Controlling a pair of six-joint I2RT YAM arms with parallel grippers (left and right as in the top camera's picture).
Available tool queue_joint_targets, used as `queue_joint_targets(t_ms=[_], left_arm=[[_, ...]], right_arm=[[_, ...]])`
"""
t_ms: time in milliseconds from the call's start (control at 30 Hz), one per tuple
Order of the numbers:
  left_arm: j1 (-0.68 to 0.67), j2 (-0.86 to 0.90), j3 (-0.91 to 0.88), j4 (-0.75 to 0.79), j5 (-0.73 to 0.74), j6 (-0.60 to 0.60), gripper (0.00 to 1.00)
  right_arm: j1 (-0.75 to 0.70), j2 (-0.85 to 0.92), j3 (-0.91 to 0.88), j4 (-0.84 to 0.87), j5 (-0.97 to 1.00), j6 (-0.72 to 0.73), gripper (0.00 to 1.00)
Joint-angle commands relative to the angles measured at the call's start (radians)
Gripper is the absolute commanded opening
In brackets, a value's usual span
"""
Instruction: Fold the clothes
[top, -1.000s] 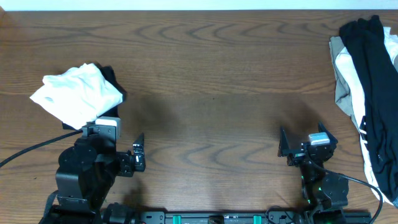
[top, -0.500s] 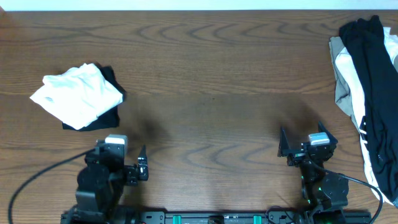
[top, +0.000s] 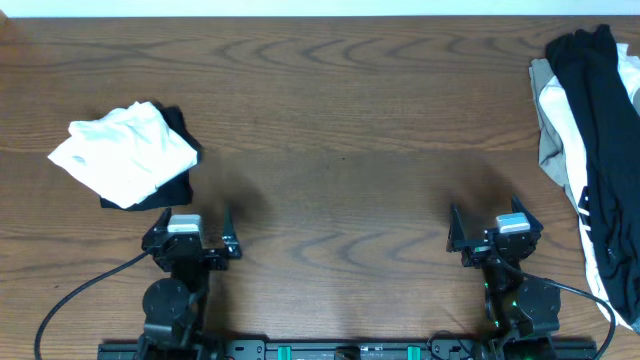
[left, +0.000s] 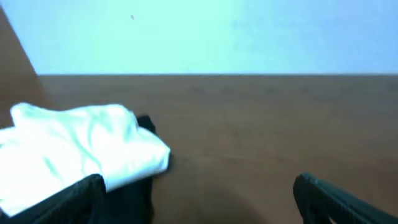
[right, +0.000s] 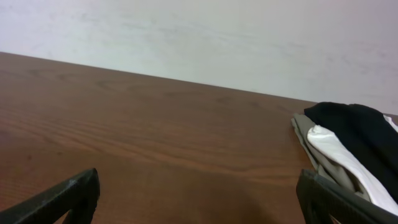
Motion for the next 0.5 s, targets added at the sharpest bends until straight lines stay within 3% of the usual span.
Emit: queue_joint_targets(t_ms=[0,467], left_arm=[[0.011,-0.009,-0.066,0.072,-0.066,0.017,0.98],[0.032,-0.010,-0.107,0.095,-0.055,0.006,0.98]], right_arm=[[-0.004,-0.006,-0.001,-0.005,-0.007,-0.008,0.99],[-0.004,-0.006,-0.001,-0.005,-0.007,-0.008,0.99]])
